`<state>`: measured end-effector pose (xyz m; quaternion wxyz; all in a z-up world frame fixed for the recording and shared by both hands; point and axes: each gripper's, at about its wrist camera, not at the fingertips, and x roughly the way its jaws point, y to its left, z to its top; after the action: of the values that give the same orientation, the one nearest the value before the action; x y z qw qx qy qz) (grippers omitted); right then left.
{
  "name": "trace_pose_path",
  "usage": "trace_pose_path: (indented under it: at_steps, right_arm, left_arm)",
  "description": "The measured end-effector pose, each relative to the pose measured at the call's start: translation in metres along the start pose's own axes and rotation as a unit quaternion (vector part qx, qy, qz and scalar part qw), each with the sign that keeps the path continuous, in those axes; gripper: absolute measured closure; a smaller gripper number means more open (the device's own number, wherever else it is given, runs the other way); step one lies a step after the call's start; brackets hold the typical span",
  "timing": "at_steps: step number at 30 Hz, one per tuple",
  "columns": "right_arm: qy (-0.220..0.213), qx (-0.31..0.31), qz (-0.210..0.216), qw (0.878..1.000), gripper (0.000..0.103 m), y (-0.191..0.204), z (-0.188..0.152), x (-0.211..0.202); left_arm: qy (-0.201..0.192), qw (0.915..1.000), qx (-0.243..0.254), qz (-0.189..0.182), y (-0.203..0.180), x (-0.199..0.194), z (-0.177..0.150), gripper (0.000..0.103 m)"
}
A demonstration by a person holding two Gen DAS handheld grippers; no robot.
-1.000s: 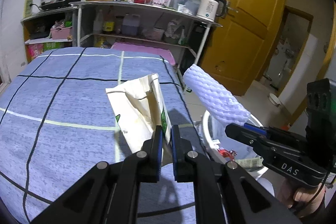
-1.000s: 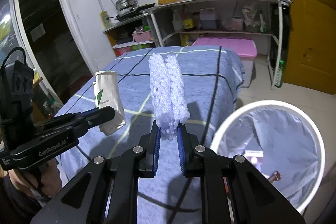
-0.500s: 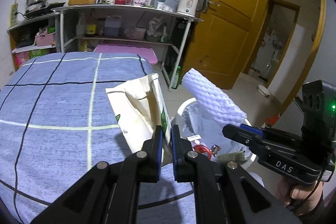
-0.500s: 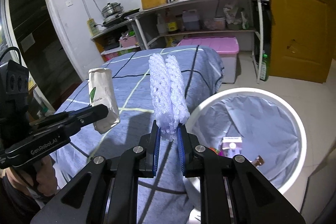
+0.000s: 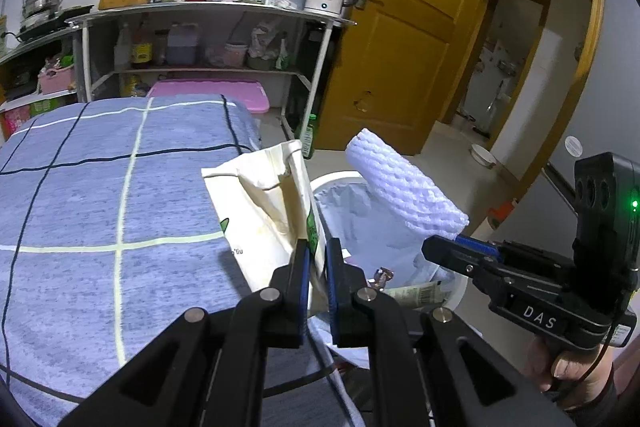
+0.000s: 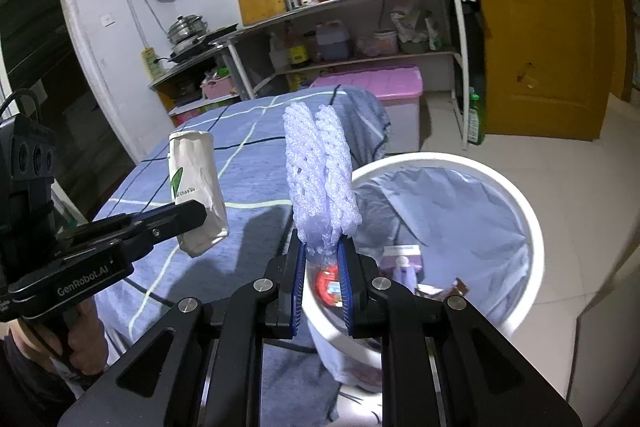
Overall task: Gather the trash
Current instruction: 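Carry the paper box and foam net over the bin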
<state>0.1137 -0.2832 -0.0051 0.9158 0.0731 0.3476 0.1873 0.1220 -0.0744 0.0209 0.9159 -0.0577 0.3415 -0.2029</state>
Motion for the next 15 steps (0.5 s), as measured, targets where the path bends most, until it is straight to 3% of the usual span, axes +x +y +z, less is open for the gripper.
trace_pose_path:
  at_steps: [15]
  right_arm:
    - [0.013,0.035,-0.028,0.999,0.087,-0.039,-0.009,0.002]
  left_arm:
    - [0.024,0.9991,0.020,-0.030,-0.029,0.034,0.007,0.094]
